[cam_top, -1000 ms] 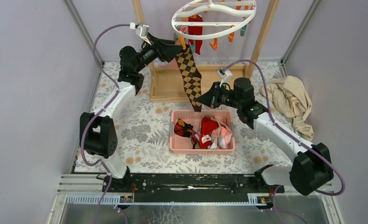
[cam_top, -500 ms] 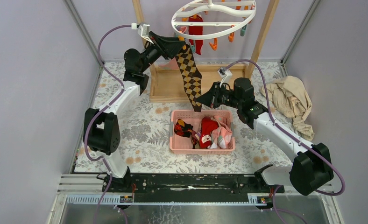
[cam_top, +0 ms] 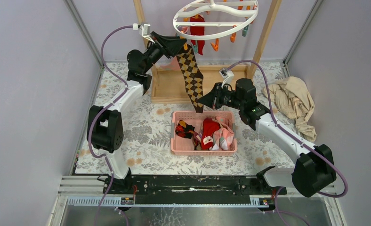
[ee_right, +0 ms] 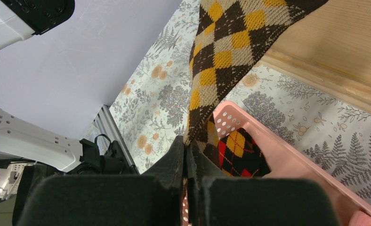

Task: Remove the socks clipped to the hanger
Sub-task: Remove the sock from the hanger.

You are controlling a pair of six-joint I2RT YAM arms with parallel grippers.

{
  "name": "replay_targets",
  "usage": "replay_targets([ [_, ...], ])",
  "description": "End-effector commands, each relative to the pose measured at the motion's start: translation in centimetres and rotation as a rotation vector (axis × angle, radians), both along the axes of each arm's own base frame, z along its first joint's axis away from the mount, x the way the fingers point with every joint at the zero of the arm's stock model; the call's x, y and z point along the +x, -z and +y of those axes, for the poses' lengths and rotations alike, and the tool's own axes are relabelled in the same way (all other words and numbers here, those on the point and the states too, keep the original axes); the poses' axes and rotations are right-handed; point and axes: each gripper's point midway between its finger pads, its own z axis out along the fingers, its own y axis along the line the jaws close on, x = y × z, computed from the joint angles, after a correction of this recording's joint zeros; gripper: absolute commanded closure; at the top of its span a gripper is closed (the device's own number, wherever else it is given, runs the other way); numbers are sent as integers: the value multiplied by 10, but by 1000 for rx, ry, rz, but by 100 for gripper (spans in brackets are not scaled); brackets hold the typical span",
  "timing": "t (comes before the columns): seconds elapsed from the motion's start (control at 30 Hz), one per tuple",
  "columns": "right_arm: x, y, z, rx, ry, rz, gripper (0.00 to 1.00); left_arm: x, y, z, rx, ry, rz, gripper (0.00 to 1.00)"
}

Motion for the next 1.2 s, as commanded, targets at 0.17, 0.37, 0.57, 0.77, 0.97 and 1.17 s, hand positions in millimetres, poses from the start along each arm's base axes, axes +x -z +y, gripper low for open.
replay_targets([
  [0.17,-1,-22,3,26,-34,-80,100,-13,-36,-3,-52,18,-108,61],
  [0.37,-2,-22,3,28,-36,-78,100,-13,-34,-4,-40,21,-103,72],
  [0.57,-5,-24,2,29,-42,-75,100,-12,-32,-5,-26,23,-92,83],
  [0.77,-16,-39,-4,17,-46,-102,100,-9,-24,-2,14,-21,-69,92],
  [0.97,-36,-56,-15,12,-51,-125,100,-8,-20,0,34,-43,-61,92],
  [1.17,-58,-86,-27,38,-47,-189,100,-6,-17,3,51,-70,-55,92],
])
